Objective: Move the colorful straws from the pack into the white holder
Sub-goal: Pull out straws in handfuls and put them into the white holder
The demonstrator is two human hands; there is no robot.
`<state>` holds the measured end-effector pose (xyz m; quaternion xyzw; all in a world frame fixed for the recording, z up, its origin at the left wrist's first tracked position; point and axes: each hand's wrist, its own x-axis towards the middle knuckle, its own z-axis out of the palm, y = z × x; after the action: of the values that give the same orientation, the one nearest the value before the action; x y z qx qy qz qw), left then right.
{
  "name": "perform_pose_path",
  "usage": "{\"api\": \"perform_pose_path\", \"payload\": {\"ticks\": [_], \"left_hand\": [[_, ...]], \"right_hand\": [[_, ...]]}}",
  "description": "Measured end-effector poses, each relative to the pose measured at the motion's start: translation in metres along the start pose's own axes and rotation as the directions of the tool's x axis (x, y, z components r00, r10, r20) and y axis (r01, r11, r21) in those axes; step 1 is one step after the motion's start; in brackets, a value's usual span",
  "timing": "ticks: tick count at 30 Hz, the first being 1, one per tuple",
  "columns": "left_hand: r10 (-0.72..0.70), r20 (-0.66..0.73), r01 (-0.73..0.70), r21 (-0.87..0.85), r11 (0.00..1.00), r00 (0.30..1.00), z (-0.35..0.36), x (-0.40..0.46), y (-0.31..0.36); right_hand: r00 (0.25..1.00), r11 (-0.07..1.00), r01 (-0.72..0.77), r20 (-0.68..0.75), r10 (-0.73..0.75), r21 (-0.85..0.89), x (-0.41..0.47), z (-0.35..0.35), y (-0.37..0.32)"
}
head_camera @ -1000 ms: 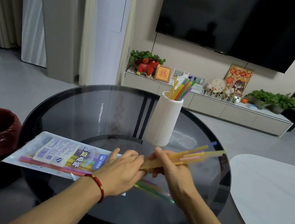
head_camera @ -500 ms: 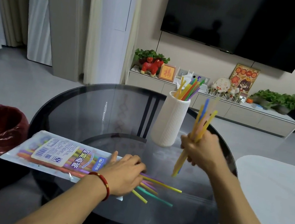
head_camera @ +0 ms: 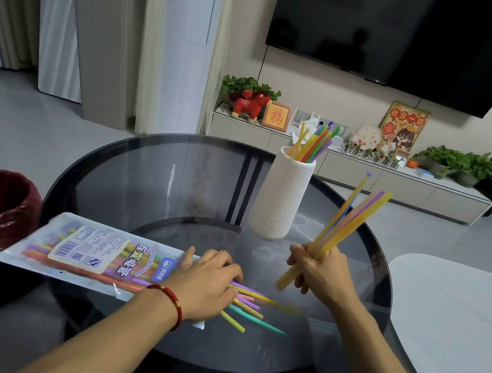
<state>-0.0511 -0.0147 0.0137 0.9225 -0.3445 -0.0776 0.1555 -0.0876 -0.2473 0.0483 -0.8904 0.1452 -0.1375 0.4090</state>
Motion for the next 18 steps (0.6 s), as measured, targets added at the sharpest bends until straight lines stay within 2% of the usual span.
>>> {"api": "perform_pose_path", "payload": {"ticks": [3, 9, 14, 16, 18], "left_hand": [[-0.011, -0.061, 0.008, -0.044, 0.999, 0.998, -0.001, 0.001, 0.003], [-0.013, -0.243, -0.037, -0.201, 0.979, 0.97, -0.01, 0.004, 0.014], [-0.082, -0.391, -0.086, -0.394, 0.915, 0.917, -0.019, 0.006, 0.016], [-0.074, -0.415, -0.102, -0.386, 0.917, 0.907, -0.021, 0.006, 0.015], [-0.062, -0.432, -0.109, -0.361, 0.926, 0.9, -0.021, 0.007, 0.014]], "right_hand": [[0.999, 0.996, -0.019, -0.043, 0.023, 0.087, -0.005, -0.002, 0.002], [0.994, 0.89, 0.048, -0.105, 0.0, 0.454, -0.003, -0.007, -0.02], [0.935, 0.724, 0.148, -0.334, 0.12, 0.673, 0.032, -0.021, -0.065], [0.905, 0.686, 0.176, -0.39, 0.17, 0.706, 0.052, -0.03, -0.084], [0.879, 0.694, 0.208, -0.443, 0.176, 0.689, 0.069, -0.036, -0.1]]}}
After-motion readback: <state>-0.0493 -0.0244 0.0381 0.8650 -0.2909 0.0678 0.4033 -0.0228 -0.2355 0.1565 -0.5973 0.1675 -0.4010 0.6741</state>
